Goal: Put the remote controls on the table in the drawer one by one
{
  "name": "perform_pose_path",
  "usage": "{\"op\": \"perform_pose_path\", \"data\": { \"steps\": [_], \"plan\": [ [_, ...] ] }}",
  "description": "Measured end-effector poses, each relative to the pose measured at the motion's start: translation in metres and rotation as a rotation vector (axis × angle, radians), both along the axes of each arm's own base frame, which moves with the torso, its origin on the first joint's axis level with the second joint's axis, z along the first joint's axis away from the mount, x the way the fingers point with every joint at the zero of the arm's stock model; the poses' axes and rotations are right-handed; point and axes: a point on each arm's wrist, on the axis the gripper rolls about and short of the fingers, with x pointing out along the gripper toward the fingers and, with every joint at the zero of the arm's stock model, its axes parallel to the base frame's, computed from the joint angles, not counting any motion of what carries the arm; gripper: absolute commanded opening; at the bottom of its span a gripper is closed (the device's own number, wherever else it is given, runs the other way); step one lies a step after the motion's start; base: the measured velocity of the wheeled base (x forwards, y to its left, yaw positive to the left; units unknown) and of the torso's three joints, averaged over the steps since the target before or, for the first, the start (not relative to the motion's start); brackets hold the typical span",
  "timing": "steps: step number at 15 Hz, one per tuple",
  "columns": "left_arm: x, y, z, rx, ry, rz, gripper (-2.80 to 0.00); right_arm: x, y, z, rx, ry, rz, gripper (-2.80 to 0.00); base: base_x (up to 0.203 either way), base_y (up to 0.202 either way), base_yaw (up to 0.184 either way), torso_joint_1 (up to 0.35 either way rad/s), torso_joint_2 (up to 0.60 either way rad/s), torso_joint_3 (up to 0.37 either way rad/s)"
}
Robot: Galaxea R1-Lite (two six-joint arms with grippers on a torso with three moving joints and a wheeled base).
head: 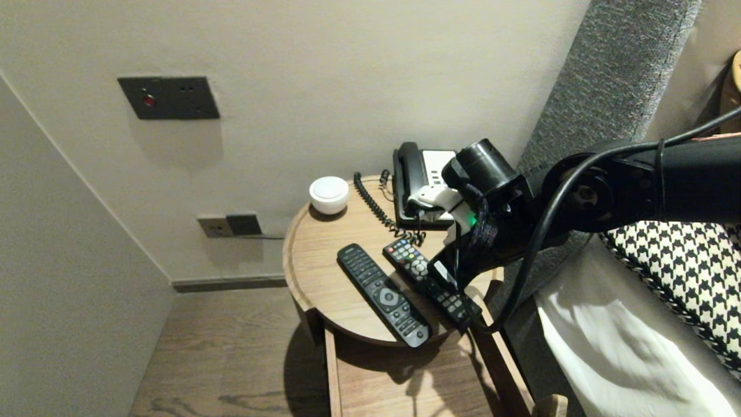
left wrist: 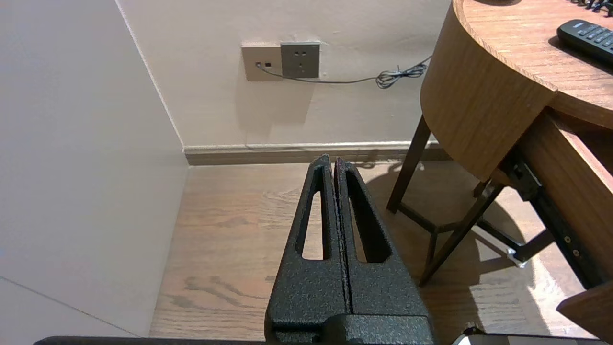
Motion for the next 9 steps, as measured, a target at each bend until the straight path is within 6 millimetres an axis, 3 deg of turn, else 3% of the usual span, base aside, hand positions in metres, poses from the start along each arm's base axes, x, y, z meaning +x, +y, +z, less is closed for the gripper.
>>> {"op": "perform_pose_path", "data": {
  "steps": [9],
  "plan": [
    [0.0000,0.0000,0.0000,0.000,0.000,0.000,-2.80,0.0068,0.0011,-0.0091,-0.009,0.022,-0.006,0.00,0.000,0.000,0.000,0.000,0.00,0.000]
  ]
}}
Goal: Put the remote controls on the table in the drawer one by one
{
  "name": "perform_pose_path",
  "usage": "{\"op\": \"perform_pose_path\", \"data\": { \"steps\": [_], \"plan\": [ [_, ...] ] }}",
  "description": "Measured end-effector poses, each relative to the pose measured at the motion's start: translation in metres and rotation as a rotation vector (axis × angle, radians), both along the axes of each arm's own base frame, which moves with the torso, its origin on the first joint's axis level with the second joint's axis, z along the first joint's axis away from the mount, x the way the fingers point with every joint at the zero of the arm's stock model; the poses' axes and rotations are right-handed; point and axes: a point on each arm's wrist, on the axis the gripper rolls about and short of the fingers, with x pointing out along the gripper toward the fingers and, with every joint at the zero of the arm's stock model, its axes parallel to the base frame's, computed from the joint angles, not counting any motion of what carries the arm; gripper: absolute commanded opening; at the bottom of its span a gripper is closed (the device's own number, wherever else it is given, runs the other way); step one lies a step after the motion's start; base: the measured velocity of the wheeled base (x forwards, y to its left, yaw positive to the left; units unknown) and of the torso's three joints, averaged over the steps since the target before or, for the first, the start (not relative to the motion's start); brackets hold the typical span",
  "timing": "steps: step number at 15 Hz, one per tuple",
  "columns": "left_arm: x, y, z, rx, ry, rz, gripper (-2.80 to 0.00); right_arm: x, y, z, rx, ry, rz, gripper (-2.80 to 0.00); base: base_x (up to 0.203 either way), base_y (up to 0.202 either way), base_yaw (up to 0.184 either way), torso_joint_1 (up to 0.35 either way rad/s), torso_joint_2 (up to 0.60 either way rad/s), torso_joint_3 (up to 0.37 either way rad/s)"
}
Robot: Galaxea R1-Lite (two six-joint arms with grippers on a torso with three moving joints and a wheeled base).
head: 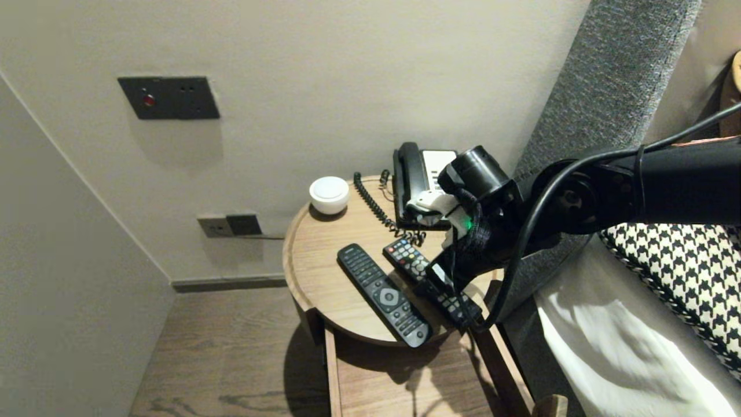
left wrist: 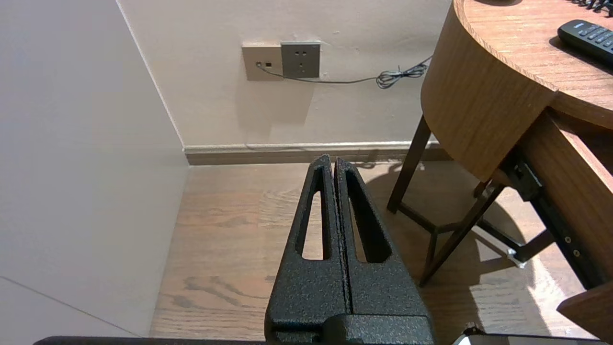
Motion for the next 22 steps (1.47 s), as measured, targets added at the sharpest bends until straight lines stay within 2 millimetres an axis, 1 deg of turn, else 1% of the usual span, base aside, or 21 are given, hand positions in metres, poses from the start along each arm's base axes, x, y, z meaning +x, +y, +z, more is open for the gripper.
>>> {"op": "perform_pose_path", "data": {
  "steps": [5,16,21,22],
  "plan": [
    [0.000,0.000,0.000,0.000,0.000,0.000,-2.80,0.007,0.005,-0.004,0.028,-0.043,-0.001,0.00,0.000,0.000,0.000,0.000,0.00,0.000],
    [0.000,0.000,0.000,0.000,0.000,-0.001,-2.80,0.014,0.008,-0.017,0.014,-0.012,-0.009,0.00,0.000,0.000,0.000,0.000,0.00,0.000],
    [0.000,0.000,0.000,0.000,0.000,0.000,-2.80,0.015,0.009,-0.019,0.012,-0.008,-0.009,0.00,0.000,0.000,0.000,0.000,0.00,0.000],
    [0.000,0.000,0.000,0.000,0.000,0.000,-2.80,0.015,0.009,-0.019,0.013,-0.007,-0.011,-2.75,0.000,0.000,0.000,0.000,0.00,0.000]
  ]
}}
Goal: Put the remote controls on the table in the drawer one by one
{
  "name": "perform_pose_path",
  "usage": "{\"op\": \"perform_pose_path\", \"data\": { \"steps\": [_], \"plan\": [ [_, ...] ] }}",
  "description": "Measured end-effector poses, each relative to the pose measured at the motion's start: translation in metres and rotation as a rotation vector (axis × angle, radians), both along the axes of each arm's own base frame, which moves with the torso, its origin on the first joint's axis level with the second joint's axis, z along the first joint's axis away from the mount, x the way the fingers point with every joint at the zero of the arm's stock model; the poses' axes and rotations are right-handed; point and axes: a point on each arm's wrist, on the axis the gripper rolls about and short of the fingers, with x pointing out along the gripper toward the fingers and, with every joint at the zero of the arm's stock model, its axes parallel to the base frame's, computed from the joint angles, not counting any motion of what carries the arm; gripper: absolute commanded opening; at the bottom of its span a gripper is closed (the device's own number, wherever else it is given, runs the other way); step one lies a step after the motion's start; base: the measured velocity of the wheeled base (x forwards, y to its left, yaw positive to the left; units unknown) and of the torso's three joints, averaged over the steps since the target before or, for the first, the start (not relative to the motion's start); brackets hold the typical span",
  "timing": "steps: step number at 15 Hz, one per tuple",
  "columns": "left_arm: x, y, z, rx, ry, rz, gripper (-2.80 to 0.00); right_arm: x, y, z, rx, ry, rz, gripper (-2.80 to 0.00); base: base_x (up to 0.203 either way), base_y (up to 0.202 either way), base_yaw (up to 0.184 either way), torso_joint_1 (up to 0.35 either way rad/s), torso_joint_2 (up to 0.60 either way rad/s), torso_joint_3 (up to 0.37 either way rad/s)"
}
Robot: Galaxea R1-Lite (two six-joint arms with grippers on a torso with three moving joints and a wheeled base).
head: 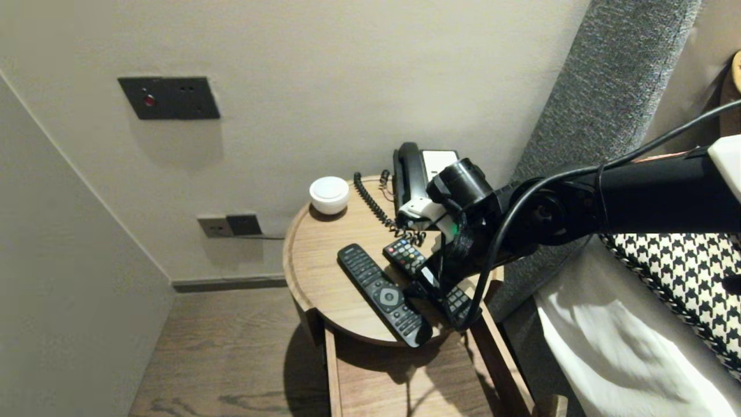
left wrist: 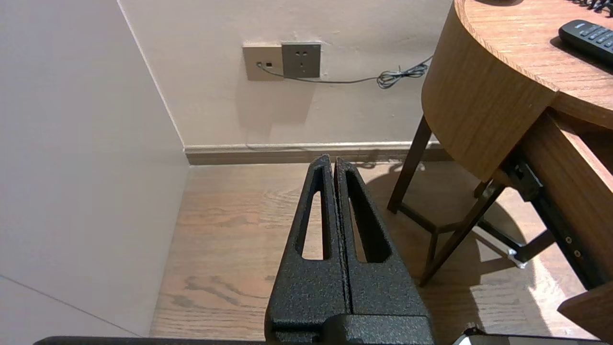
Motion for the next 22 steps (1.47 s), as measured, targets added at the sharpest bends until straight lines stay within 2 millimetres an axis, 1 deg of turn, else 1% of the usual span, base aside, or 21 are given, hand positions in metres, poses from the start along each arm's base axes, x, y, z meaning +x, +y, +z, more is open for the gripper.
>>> {"op": "perform_pose_path", "data": {
  "steps": [1,10,16,19,22],
  "plan": [
    [0.000,0.000,0.000,0.000,0.000,0.000,-2.80,0.000,0.000,-0.001,0.002,0.002,-0.003,-2.80,0.000,0.000,0.000,0.000,0.00,0.000],
    [0.000,0.000,0.000,0.000,0.000,0.001,-2.80,0.000,0.001,-0.001,0.003,0.006,-0.005,-2.80,0.000,0.000,0.000,0.000,0.00,0.000],
    [0.000,0.000,0.000,0.000,0.000,0.000,-2.80,-0.003,-0.001,0.010,0.029,-0.015,-0.021,-2.80,0.000,0.000,0.000,0.000,0.00,0.000],
    [0.000,0.000,0.000,0.000,0.000,0.000,-2.80,-0.011,-0.007,0.024,0.065,-0.033,-0.041,-2.80,0.000,0.000,0.000,0.000,0.00,0.000],
    [0.000,0.000,0.000,0.000,0.000,0.000,-2.80,-0.014,-0.009,0.031,0.076,-0.047,-0.041,-2.80,0.000,0.000,0.000,0.000,0.00,0.000]
  ]
}}
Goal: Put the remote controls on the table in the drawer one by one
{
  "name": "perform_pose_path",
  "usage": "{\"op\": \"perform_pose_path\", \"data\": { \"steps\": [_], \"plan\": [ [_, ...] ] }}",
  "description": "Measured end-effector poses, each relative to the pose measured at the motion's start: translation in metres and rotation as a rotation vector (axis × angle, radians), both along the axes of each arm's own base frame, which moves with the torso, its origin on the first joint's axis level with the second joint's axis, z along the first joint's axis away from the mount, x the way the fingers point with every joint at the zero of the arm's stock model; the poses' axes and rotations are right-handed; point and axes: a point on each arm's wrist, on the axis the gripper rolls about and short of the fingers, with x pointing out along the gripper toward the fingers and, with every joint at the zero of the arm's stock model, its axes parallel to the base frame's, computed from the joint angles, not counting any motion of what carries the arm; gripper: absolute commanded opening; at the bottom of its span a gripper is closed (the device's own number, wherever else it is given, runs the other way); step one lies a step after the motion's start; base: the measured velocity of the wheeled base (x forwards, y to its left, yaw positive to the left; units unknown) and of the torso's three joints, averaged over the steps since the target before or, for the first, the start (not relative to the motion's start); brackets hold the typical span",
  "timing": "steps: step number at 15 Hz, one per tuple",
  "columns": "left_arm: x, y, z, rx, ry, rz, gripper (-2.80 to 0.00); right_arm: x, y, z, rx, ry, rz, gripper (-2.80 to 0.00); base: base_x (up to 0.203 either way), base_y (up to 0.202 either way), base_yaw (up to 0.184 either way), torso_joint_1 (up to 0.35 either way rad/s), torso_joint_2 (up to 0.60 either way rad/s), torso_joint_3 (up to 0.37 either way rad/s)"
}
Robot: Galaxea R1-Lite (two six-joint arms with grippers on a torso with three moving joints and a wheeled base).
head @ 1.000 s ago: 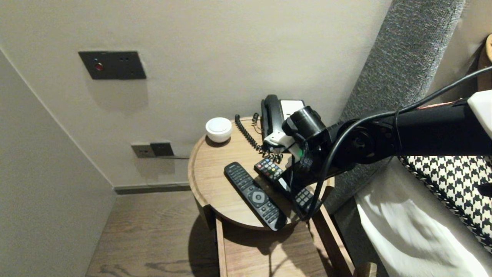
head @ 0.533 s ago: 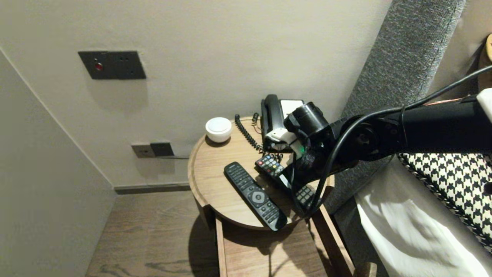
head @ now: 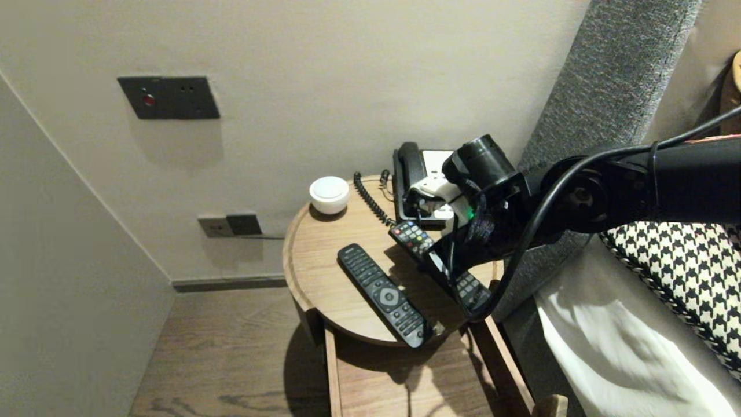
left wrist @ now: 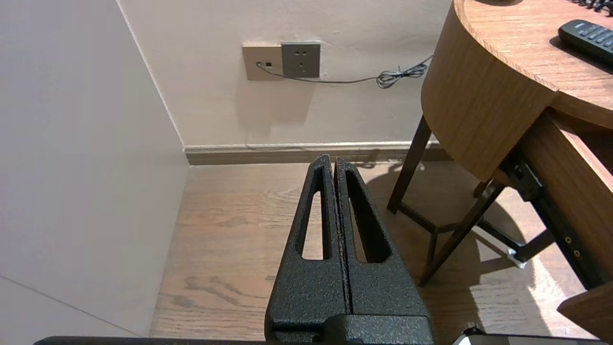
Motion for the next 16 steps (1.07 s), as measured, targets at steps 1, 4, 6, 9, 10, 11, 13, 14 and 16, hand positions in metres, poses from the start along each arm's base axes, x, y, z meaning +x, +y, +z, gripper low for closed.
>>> {"op": "perform_pose_path", "data": {
  "steps": [1,4,6,9,10,11,13,14,16],
  "plan": [
    [0.000,0.000,0.000,0.000,0.000,0.001,-2.80,-0.001,-0.001,0.001,0.003,0.000,-0.002,-2.80,0.000,0.000,0.000,0.000,0.00,0.000],
    [0.000,0.000,0.000,0.000,0.000,0.000,-2.80,-0.022,-0.013,0.018,0.020,0.074,-0.056,-2.80,0.000,0.000,0.000,0.000,0.00,0.000],
    [0.000,0.000,0.000,0.000,0.000,0.001,-2.80,-0.042,-0.024,0.029,0.015,0.148,-0.097,-2.80,0.000,0.000,0.000,0.000,0.00,0.000],
    [0.000,0.000,0.000,0.000,0.000,0.000,-2.80,-0.059,-0.032,0.039,0.057,0.208,-0.106,-2.80,0.000,0.000,0.000,0.000,0.00,0.000],
    [0.000,0.000,0.000,0.000,0.000,0.000,-2.80,-0.069,-0.036,0.042,0.083,0.263,-0.117,-2.80,0.000,0.000,0.000,0.000,0.00,0.000],
    [0.000,0.000,0.000,0.000,0.000,0.000,-2.80,-0.077,-0.039,0.044,0.098,0.300,-0.127,-2.80,0.000,0.000,0.000,0.000,0.00,0.000],
    [0.000,0.000,0.000,0.000,0.000,0.001,-2.80,-0.082,-0.042,0.049,0.111,0.296,-0.125,-2.80,0.000,0.000,0.000,0.000,0.00,0.000],
    [0.000,0.000,0.000,0.000,0.000,0.000,-2.80,-0.084,-0.043,0.050,0.114,0.293,-0.124,-2.80,0.000,0.000,0.000,0.000,0.00,0.000],
    [0.000,0.000,0.000,0.000,0.000,0.000,-2.80,-0.093,-0.048,0.045,0.115,0.377,-0.115,-2.80,0.000,0.000,0.000,0.000,0.00,0.000]
  ]
}}
